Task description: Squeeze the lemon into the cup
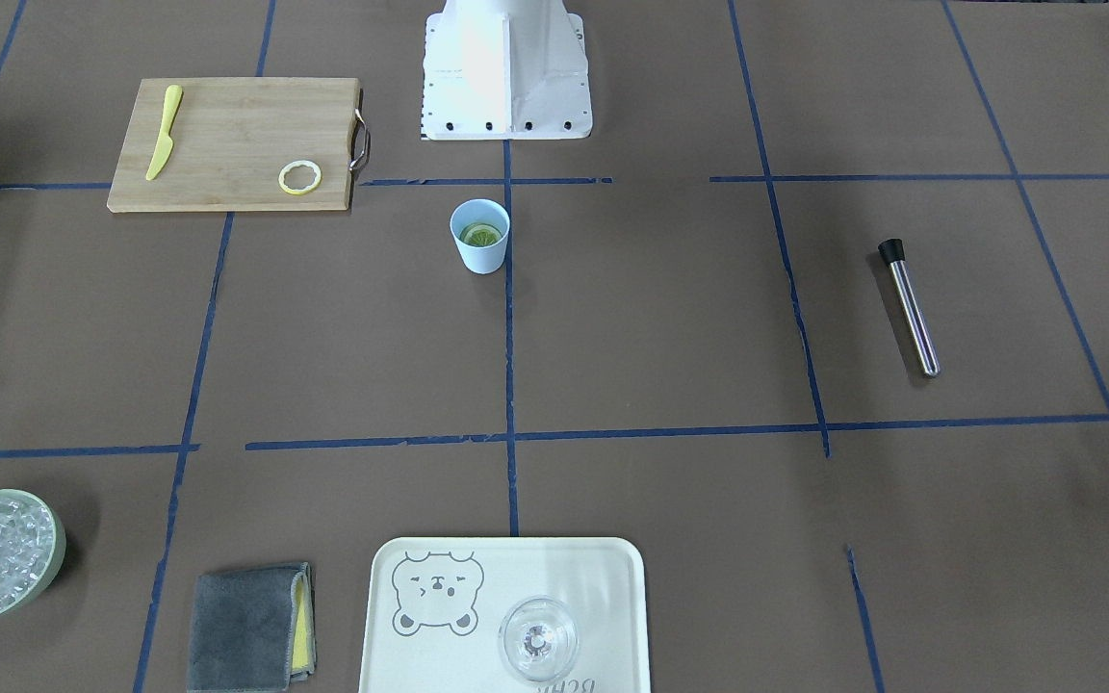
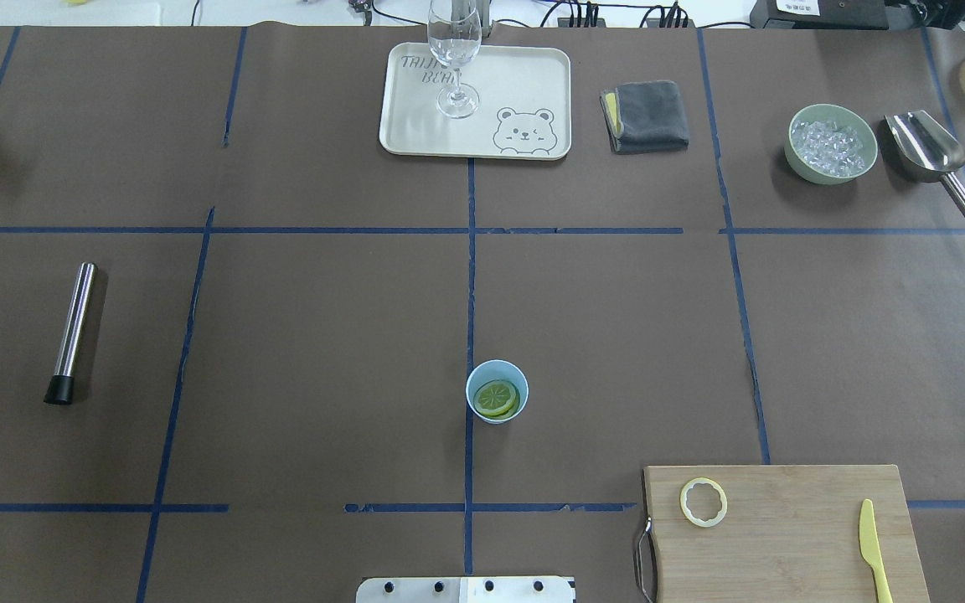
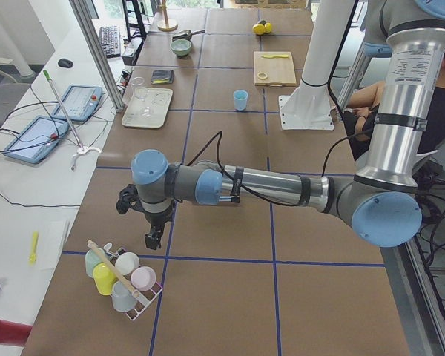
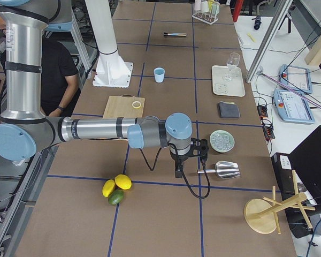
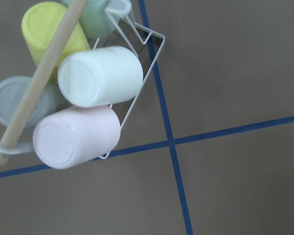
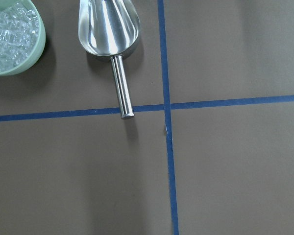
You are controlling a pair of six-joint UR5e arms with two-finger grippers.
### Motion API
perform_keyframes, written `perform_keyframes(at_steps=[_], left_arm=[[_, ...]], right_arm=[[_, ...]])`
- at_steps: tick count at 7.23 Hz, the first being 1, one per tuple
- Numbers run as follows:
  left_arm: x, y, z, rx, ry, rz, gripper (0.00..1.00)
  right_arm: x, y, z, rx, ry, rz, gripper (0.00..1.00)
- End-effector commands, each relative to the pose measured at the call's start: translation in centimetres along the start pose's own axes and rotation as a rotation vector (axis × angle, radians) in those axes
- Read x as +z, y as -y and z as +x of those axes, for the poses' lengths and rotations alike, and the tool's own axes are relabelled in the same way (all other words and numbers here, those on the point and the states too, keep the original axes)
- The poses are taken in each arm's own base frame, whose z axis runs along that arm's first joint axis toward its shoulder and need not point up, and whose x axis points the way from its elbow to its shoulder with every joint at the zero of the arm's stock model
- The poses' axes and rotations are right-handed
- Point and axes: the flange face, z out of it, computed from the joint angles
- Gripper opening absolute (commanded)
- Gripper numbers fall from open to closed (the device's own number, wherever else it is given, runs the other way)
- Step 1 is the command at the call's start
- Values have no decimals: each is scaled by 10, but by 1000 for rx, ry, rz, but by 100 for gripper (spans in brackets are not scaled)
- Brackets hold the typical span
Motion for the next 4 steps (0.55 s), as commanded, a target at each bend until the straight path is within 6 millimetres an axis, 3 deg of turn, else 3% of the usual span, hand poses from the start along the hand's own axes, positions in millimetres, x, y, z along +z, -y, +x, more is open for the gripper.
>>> perform_keyframes(at_steps=[1,2,3,4], left_arm=[[4,-7,-4,-15,-6,-8,100],[8,-12,-7,-24,-8,-16,100],[19,-36,-14,-42,-16,-34,100],[20,-38,-14,-43,-16,-35,100]], right_arm=[[1,0,1,2,1,-2,100],[1,0,1,4,1,-3,100],[1,0,1,2,1,-2,100],[1,0,1,2,1,-2,100]])
